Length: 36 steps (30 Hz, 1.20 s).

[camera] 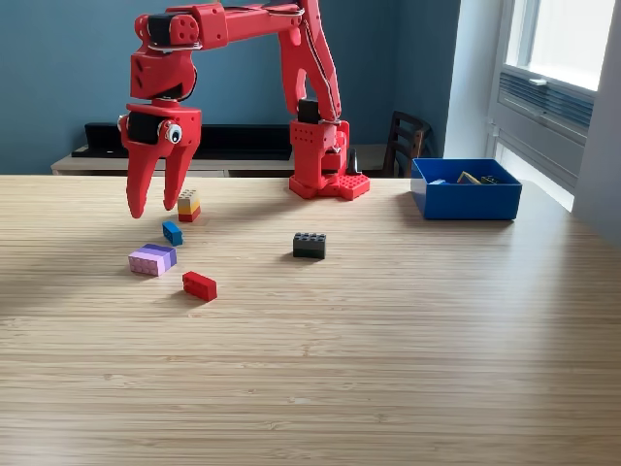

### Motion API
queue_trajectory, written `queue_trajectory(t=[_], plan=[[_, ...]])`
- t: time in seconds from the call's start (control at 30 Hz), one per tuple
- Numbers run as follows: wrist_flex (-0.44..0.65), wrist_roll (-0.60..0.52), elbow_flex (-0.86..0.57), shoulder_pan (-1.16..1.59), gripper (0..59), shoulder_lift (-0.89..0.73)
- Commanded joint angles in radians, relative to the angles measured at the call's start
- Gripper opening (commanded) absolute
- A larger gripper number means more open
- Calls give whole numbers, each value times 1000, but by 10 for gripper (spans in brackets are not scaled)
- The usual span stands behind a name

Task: Grasp a lego block and put it in the bin.

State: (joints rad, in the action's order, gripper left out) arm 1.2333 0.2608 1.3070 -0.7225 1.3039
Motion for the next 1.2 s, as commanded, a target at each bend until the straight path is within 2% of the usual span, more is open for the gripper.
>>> queue_trajectory(t=[0.03,0.53,0.87,1.2], plan=[[2,-14,-120,8,268,-28],[95,-2,-262,32,331,-181],[156,44,-345,34,331,-273],[156,114,-373,29,317,-307]])
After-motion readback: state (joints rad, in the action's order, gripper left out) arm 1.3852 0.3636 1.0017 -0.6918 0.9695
